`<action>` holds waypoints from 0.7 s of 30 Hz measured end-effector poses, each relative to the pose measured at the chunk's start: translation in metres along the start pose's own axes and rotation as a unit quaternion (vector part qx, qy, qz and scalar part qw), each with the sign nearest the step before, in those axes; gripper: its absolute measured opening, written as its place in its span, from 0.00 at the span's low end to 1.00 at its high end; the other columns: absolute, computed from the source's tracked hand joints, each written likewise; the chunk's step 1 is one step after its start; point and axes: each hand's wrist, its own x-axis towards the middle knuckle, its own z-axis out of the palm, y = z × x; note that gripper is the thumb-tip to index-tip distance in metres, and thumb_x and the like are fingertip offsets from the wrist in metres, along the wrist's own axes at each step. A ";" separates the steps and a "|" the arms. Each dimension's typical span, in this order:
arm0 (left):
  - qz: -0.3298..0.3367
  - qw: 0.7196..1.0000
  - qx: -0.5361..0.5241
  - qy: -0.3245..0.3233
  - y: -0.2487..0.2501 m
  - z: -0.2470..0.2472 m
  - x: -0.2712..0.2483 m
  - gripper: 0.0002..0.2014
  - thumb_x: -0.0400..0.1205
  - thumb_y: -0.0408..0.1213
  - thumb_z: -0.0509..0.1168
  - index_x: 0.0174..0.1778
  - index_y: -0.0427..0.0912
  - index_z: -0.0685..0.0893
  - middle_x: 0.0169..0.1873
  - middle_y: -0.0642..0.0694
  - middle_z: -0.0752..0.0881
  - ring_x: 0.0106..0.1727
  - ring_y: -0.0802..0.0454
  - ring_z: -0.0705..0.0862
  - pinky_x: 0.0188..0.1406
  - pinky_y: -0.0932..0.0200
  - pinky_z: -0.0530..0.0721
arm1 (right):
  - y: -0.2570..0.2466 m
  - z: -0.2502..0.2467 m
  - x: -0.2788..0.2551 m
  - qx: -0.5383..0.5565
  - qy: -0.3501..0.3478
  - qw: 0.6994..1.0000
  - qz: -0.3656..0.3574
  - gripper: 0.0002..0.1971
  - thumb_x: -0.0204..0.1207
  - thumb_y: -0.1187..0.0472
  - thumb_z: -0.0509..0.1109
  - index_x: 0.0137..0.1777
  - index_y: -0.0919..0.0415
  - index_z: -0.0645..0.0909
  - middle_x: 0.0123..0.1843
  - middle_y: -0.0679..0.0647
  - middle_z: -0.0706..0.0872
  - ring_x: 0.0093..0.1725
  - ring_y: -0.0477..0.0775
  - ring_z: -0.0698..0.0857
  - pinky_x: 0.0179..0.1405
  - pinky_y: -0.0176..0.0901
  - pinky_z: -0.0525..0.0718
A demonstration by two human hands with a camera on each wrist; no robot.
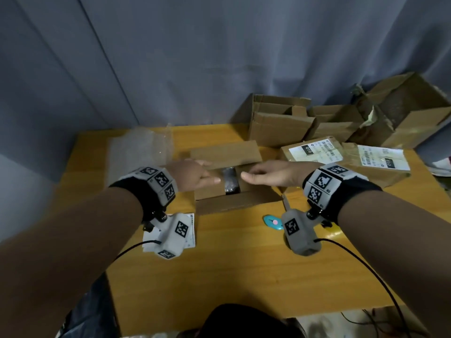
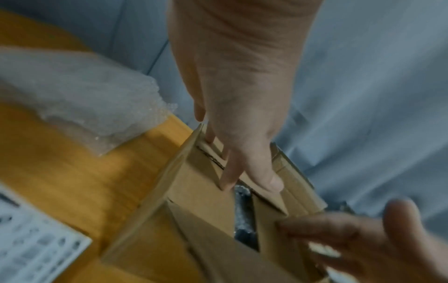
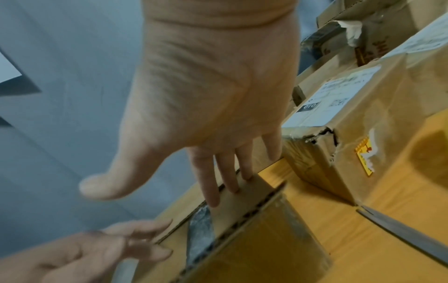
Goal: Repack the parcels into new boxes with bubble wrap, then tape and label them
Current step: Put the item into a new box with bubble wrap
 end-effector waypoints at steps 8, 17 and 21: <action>-0.004 0.996 -0.083 -0.033 -0.008 0.003 -0.011 0.63 0.55 0.87 0.31 0.69 0.41 0.73 0.69 0.41 0.76 0.69 0.45 0.75 0.71 0.43 0.73 | 0.018 0.004 0.010 -0.211 -0.103 0.972 -0.012 0.52 0.64 0.31 0.72 0.84 0.47 0.53 0.86 0.46 0.42 0.84 0.54 0.48 0.82 0.53 0.56; -0.065 0.965 -0.254 -0.005 0.017 -0.015 -0.020 0.35 0.85 0.58 0.34 0.80 0.41 0.64 0.79 0.42 0.67 0.81 0.46 0.62 0.77 0.52 0.59 | 0.019 0.002 0.026 -0.083 0.193 0.975 -0.071 0.24 0.79 0.43 0.66 0.67 0.59 0.79 0.58 0.53 0.83 0.60 0.55 0.81 0.49 0.41 0.72; -0.075 0.977 -0.196 0.042 0.002 -0.004 -0.010 0.25 0.82 0.54 0.60 0.67 0.38 0.74 0.61 0.40 0.82 0.62 0.40 0.82 0.54 0.53 0.80 | 0.021 0.013 0.044 -0.117 0.293 0.949 -0.029 0.23 0.77 0.40 0.66 0.64 0.55 0.78 0.67 0.57 0.78 0.65 0.58 0.76 0.58 0.51 0.77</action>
